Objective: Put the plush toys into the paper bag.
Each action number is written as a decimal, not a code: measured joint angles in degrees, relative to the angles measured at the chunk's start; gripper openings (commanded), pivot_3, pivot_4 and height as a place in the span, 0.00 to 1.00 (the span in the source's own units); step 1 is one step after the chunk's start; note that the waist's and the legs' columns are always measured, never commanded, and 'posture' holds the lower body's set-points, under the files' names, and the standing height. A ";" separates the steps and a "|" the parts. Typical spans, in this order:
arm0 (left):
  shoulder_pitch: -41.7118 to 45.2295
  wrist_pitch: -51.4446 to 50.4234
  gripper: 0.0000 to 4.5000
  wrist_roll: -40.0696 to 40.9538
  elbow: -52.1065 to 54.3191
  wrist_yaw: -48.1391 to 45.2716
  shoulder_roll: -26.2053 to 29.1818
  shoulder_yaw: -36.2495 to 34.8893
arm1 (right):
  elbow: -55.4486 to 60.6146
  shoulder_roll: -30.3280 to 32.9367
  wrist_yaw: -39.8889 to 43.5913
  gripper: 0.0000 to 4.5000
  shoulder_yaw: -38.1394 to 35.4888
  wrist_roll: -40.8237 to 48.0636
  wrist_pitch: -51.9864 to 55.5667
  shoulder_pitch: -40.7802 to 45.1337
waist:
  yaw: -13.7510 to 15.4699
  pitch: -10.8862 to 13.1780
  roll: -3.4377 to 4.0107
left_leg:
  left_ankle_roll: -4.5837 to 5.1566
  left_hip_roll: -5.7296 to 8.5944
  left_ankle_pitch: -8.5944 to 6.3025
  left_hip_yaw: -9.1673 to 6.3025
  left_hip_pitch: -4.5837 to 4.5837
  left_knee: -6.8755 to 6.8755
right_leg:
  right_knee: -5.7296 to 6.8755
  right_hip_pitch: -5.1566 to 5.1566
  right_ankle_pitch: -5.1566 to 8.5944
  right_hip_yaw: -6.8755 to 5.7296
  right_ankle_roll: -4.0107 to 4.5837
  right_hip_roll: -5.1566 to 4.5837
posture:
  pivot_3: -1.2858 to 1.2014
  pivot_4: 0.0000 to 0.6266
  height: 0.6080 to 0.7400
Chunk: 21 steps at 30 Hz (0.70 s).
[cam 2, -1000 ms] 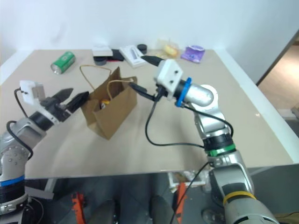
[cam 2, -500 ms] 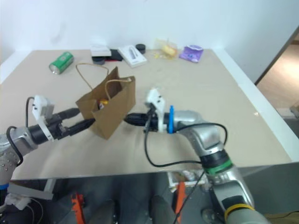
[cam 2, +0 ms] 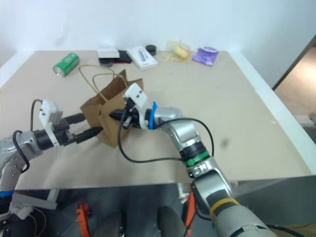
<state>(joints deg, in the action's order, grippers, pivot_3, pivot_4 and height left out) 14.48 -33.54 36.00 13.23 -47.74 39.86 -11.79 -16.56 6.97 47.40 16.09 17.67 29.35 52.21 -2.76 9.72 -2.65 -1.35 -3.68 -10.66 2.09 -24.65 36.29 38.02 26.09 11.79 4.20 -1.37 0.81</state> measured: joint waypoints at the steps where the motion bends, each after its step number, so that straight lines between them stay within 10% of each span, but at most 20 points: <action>1: -0.19 -0.08 1.00 0.05 0.33 0.00 -0.02 0.08 | -0.12 -0.17 -0.17 0.01 -0.01 -0.13 -0.12 0.05 | 0.00 0.00 0.00 | 0.00 0.00 0.00 -0.01 0.00 0.00 | 0.00 0.00 0.00 -0.01 0.01 0.00 | 0.52 0.24 1.00; 21: 1.25 3.68 1.00 -6.06 1.33 11.14 -7.77 1.27 | -1.04 -1.57 -0.39 0.01 -0.51 -2.28 -0.46 0.18 | -0.03 -0.01 -0.01 | 0.00 -0.01 0.00 -0.05 0.02 0.01 | 0.05 -0.02 -0.10 -0.05 -0.07 0.03 | 0.52 0.24 1.00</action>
<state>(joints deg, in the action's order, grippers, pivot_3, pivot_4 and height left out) 15.73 -29.86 29.94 14.57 -36.59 32.09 -10.52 -17.60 5.40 47.01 15.58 15.40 28.89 52.39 -2.79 9.72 -2.66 -1.35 -3.69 -10.66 2.04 -24.62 36.30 38.07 26.08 11.70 4.15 -1.44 0.83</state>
